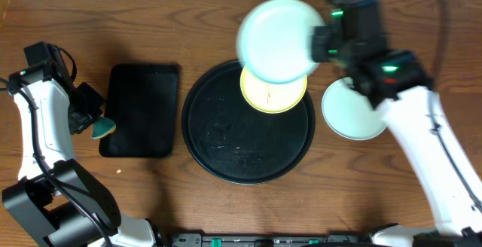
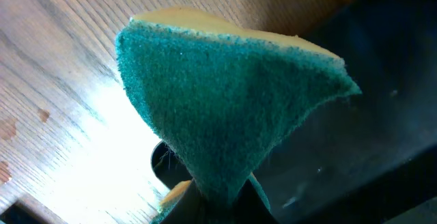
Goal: Clean dirty plates on tray and stack at the side
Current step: 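Lower the blue plate onto the other blue plate and release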
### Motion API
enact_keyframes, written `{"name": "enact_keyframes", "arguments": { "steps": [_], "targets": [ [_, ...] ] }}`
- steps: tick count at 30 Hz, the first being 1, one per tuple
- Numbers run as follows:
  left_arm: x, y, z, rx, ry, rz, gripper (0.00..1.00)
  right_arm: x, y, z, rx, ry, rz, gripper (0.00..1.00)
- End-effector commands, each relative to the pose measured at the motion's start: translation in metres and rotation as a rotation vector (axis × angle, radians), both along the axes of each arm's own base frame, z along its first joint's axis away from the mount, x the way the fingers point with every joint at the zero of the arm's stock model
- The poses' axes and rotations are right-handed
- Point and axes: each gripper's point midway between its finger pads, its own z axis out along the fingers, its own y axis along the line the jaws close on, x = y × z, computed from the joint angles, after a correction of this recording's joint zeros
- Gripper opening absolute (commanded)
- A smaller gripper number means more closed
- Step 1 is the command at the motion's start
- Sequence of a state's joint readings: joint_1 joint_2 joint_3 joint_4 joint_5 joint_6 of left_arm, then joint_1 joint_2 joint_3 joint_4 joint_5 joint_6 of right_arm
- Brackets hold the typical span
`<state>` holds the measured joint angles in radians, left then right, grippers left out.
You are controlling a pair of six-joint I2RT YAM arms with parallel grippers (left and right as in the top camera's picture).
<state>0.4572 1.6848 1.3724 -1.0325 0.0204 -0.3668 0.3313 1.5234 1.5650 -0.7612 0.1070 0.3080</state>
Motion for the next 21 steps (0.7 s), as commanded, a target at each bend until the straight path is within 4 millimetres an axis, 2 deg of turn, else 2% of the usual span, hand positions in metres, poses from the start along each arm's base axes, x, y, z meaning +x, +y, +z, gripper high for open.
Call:
{"name": "enact_keyframes", "arguments": {
  "steps": [1, 6, 10, 14, 21],
  "targets": [
    [0.003, 0.003, 0.012, 0.020, -0.032, 0.011, 0.07, -0.010, -0.056, 0.006, 0.039, 0.044, -0.137, 0.01],
    [0.003, 0.003, 0.012, 0.020, -0.032, 0.011, 0.07, -0.032, -0.132, -0.034, 0.000, 0.214, -0.312, 0.01],
    [0.003, 0.000, 0.012, 0.017, -0.028, 0.002, 0.07, -0.046, -0.170, -0.073, -0.014, 0.309, -0.403, 0.01],
    [0.009, -0.012, 0.012, 0.018, -0.029, -0.037, 0.08, -0.057, -0.188, -0.117, -0.021, 0.365, -0.442, 0.01],
    [0.025, -0.035, 0.013, 0.026, -0.051, -0.118, 0.08, -0.059, -0.189, -0.179, -0.033, 0.362, -0.424, 0.01]
  ]
}}
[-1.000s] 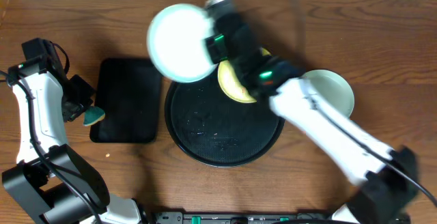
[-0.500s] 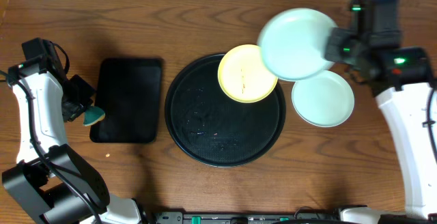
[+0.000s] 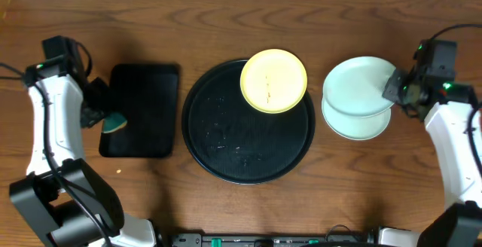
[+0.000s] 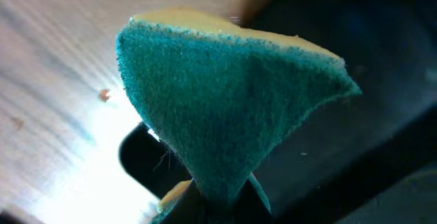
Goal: Clean dirty plates on tray and stack at the side
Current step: 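Lower the blue plate onto the other blue plate and release, then move the right gripper to the yellow plate's edge and grip it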
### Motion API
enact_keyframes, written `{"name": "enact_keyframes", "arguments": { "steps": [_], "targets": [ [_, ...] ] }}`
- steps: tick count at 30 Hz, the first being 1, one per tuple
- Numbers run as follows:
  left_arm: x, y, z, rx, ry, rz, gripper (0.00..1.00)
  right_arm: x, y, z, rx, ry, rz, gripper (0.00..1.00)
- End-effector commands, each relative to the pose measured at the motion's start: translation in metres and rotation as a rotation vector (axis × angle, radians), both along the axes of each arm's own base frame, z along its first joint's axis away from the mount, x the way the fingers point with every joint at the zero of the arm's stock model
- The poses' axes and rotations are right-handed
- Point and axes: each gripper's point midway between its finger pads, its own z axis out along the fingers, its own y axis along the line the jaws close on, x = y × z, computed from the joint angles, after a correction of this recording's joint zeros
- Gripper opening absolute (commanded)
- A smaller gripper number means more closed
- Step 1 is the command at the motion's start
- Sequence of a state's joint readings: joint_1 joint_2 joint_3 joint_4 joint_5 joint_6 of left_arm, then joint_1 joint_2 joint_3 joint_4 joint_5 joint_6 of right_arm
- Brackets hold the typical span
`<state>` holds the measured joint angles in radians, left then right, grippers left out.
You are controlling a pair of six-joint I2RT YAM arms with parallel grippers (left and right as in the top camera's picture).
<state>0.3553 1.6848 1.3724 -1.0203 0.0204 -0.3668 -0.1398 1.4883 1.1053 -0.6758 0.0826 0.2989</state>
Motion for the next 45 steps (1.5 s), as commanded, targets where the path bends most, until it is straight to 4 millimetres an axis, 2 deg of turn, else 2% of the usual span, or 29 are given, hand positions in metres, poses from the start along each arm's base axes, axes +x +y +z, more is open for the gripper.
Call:
{"name": "enact_keyframes", "arguments": {
  "steps": [1, 6, 16, 17, 22, 23, 24, 27, 31, 35, 36, 41, 45],
  "targets": [
    [0.009, -0.008, 0.013, 0.019, -0.042, -0.025, 0.07, -0.006, 0.000, -0.027, -0.006, 0.020, 0.021, 0.01],
    [0.013, -0.018, 0.013, 0.019, -0.044, -0.056, 0.07, -0.012, 0.000, -0.049, -0.011, 0.031, 0.017, 0.01],
    [0.016, -0.027, 0.013, 0.019, -0.045, -0.086, 0.08, -0.013, -0.005, -0.050, -0.042, 0.039, 0.014, 0.04],
    [0.016, -0.027, 0.013, 0.020, -0.045, -0.094, 0.07, -0.013, -0.005, -0.050, -0.046, 0.040, 0.022, 0.07],
    [0.017, -0.027, 0.015, 0.025, -0.049, -0.114, 0.07, -0.012, -0.004, -0.046, -0.043, 0.033, 0.030, 0.47],
    [0.017, -0.027, 0.017, 0.027, -0.055, -0.114, 0.07, -0.010, -0.002, -0.043, -0.032, 0.023, 0.037, 0.54],
    [0.018, -0.027, 0.019, 0.029, -0.062, -0.115, 0.07, -0.006, 0.002, -0.039, -0.014, 0.007, 0.049, 0.56],
    [0.023, -0.026, 0.032, 0.045, -0.095, -0.139, 0.07, 0.007, 0.020, -0.019, 0.077, -0.041, 0.109, 0.57],
    [0.029, -0.030, 0.058, 0.076, -0.162, -0.191, 0.07, 0.024, 0.055, 0.023, 0.184, -0.099, 0.259, 0.59],
    [0.033, -0.049, 0.078, 0.093, -0.202, -0.275, 0.07, 0.038, 0.089, 0.062, 0.164, -0.113, 0.396, 0.61],
    [0.034, -0.059, 0.083, 0.092, -0.202, -0.319, 0.07, 0.043, 0.102, 0.071, 0.157, -0.113, 0.442, 0.61],
    [0.036, -0.095, 0.087, 0.091, -0.192, -0.464, 0.08, 0.066, 0.147, 0.084, 0.153, -0.107, 0.562, 0.61],
    [0.037, -0.119, 0.087, 0.085, -0.196, -0.535, 0.07, 0.084, 0.179, 0.071, 0.157, -0.089, 0.629, 0.56]
  ]
}}
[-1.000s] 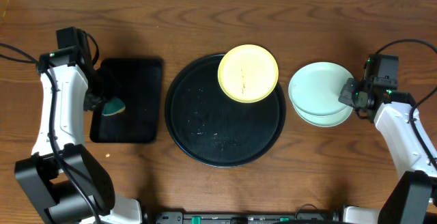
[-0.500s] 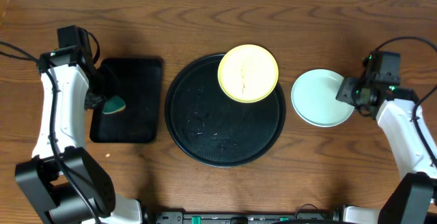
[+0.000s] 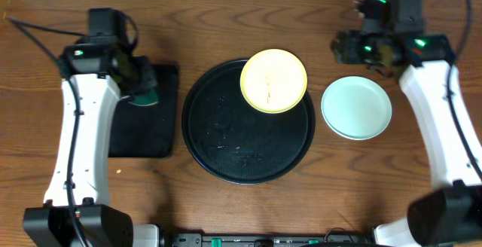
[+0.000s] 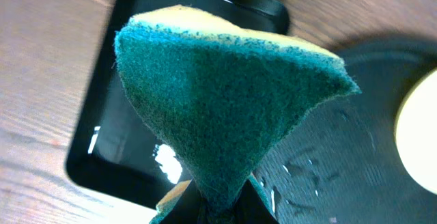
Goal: Clean dirty plates on tray and stack at the side
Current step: 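Move the right gripper to the yellow plate's edge and grip it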
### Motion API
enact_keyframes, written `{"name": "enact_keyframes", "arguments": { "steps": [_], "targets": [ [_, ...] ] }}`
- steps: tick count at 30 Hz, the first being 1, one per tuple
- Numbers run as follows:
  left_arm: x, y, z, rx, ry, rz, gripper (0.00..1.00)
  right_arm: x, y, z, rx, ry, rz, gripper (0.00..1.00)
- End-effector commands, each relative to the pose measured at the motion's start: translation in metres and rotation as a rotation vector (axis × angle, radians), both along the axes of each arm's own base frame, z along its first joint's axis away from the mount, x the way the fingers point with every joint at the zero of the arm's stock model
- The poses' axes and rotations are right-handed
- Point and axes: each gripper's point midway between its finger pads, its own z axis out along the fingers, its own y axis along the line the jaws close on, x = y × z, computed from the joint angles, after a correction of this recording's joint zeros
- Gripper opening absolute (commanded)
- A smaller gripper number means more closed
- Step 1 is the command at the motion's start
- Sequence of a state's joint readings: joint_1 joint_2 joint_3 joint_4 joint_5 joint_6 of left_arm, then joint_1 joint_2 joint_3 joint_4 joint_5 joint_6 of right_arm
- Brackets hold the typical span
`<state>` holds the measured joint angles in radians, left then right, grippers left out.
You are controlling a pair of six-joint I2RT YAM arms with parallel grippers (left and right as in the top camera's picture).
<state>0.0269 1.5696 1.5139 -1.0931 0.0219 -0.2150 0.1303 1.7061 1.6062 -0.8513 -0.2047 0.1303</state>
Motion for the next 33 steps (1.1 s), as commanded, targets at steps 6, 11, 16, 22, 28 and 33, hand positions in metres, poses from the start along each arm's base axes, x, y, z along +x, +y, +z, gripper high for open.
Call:
{"name": "enact_keyframes", "arguments": {
  "steps": [6, 11, 16, 22, 28, 33],
  "targets": [
    [0.009, -0.029, 0.009, 0.013, -0.043, -0.111, 0.07, 0.027, 0.048, -0.069, -0.024, 0.089, 0.113, 0.56],
    [0.015, -0.031, 0.011, 0.000, -0.071, -0.079, 0.07, 0.027, 0.051, -0.124, -0.043, 0.204, 0.119, 0.51],
    [0.017, -0.031, 0.011, -0.002, -0.078, -0.075, 0.08, 0.023, 0.051, -0.157, -0.055, 0.276, 0.119, 0.41],
    [0.017, -0.031, 0.011, -0.001, -0.078, -0.075, 0.08, 0.024, 0.051, -0.174, -0.063, 0.298, 0.120, 0.34],
    [0.019, -0.030, 0.011, 0.001, -0.083, -0.074, 0.07, 0.026, 0.052, -0.174, -0.062, 0.289, 0.121, 0.10],
    [0.021, -0.030, 0.009, 0.001, -0.083, -0.074, 0.07, 0.021, 0.056, -0.176, -0.068, 0.300, 0.142, 0.01]
  ]
}}
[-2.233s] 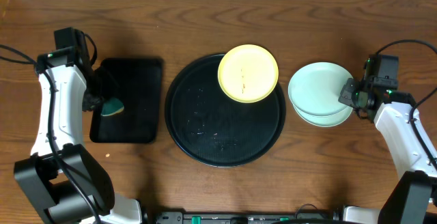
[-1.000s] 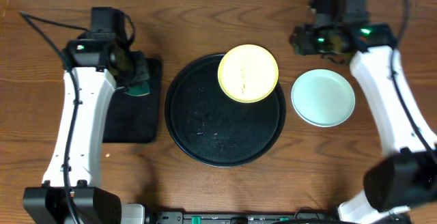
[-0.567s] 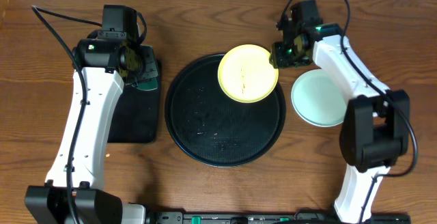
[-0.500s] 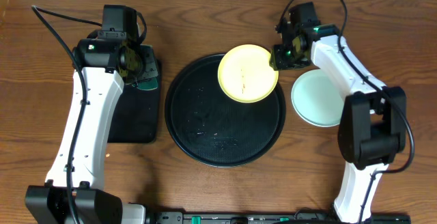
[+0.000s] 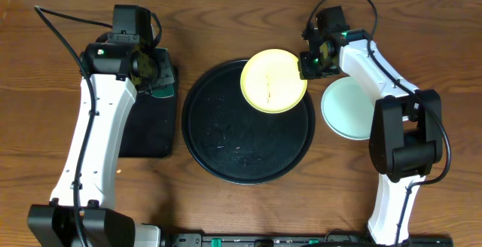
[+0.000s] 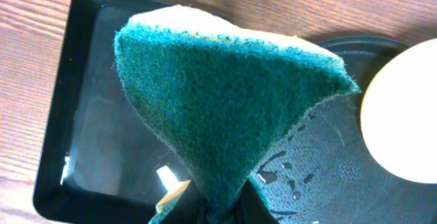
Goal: Clean dirty plates on tray and stack at the side
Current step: 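Move the right gripper to the yellow plate's edge and grip it, then carry the sponge with the left gripper to the yellow plate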
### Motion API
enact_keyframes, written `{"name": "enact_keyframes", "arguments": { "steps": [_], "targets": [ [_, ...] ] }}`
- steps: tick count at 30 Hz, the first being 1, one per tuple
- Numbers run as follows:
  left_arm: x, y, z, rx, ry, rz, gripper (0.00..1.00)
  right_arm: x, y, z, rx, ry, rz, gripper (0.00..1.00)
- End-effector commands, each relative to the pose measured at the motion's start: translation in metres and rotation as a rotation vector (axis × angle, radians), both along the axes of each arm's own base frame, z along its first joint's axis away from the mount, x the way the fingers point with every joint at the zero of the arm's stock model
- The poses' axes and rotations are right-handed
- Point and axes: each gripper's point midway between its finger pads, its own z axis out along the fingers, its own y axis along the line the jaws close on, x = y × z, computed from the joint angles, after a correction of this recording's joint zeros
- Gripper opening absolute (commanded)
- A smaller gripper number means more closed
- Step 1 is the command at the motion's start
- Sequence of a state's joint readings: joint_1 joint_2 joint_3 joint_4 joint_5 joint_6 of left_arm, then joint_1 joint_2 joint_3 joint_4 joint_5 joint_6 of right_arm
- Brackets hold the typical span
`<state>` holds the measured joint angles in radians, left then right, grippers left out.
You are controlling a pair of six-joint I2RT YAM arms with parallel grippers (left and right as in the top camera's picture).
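Note:
A yellow plate (image 5: 273, 80) with small dark marks lies on the far part of the round black tray (image 5: 226, 153). My right gripper (image 5: 309, 61) is at the plate's right rim; the overhead view does not show how its jaws stand. My left gripper (image 5: 160, 87) is shut on a green-and-yellow sponge (image 6: 225, 101), held over the far right corner of the black rectangular tray (image 6: 89, 135). The left wrist view shows the yellow plate (image 6: 410, 121) at its right edge and drops on the round tray (image 6: 328, 176). Pale green plates (image 5: 352, 111) are stacked right of the round tray.
The rectangular tray (image 5: 135, 138) lies left of the round tray with a narrow gap of brown wooden table (image 5: 68, 21) between them. The left arm reaches over the rectangular tray's left side. The right forearm crosses above the pale green stack.
My right gripper has moved from behind the pale green stack to the yellow plate's right rim. My left gripper with the sponge has shifted slightly right, toward the round tray.
First my right gripper held a pale green plate above the yellow one, while the left held the sponge left of the rectangular tray. Then that plate lay on the pale green one at the right. Later the right gripper was free; the sponge was over the rectangular tray.

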<state>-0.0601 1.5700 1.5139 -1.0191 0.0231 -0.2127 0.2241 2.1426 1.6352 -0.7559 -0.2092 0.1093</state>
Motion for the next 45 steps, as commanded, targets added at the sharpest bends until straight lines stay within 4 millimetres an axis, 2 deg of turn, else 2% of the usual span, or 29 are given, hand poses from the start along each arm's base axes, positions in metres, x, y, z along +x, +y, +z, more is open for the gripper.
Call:
{"name": "enact_keyframes", "arguments": {
  "steps": [1, 5, 9, 15, 18, 25, 27, 30, 34, 38, 40, 43, 45],
  "targets": [
    [0.004, 0.001, 0.001, 0.001, -0.007, 0.015, 0.07, -0.003, 0.010, -0.001, -0.003, 0.001, 0.055, 0.01],
    [0.005, 0.001, -0.004, 0.002, 0.007, 0.015, 0.07, -0.019, 0.025, -0.002, -0.014, 0.039, 0.105, 0.01],
    [0.004, 0.000, -0.009, -0.010, 0.022, 0.035, 0.07, -0.043, 0.050, -0.001, 0.009, 0.103, 0.157, 0.01],
    [0.003, -0.001, -0.018, -0.009, 0.049, 0.035, 0.08, -0.071, 0.074, -0.003, 0.042, 0.221, 0.069, 0.01],
    [0.004, -0.003, -0.022, -0.012, 0.060, 0.039, 0.08, -0.081, 0.085, -0.006, 0.046, 0.240, 0.093, 0.01],
    [0.006, -0.025, -0.039, -0.005, 0.104, -0.017, 0.07, -0.094, 0.086, -0.017, 0.038, 0.288, 0.049, 0.02],
    [0.007, -0.036, -0.044, -0.003, 0.109, -0.046, 0.07, -0.096, 0.085, -0.018, 0.038, 0.300, 0.031, 0.13],
    [0.009, -0.054, -0.051, 0.000, 0.117, -0.088, 0.08, -0.101, 0.083, -0.020, 0.035, 0.325, 0.001, 0.23],
    [0.009, -0.075, -0.061, 0.006, 0.131, -0.143, 0.07, -0.111, 0.083, -0.027, 0.036, 0.369, -0.032, 0.27],
    [0.011, -0.089, -0.068, 0.001, 0.135, -0.153, 0.07, -0.120, 0.083, -0.038, 0.032, 0.393, -0.069, 0.25],
    [0.013, -0.092, -0.071, 0.000, 0.134, -0.158, 0.07, -0.122, 0.083, -0.043, 0.034, 0.396, -0.085, 0.18],
    [0.014, -0.098, -0.077, 0.002, 0.141, -0.170, 0.07, -0.123, 0.083, -0.046, 0.035, 0.395, -0.090, 0.01],
    [0.014, -0.102, -0.081, 0.005, 0.147, -0.181, 0.07, -0.122, 0.083, -0.046, 0.036, 0.393, -0.091, 0.01]
  ]
}}
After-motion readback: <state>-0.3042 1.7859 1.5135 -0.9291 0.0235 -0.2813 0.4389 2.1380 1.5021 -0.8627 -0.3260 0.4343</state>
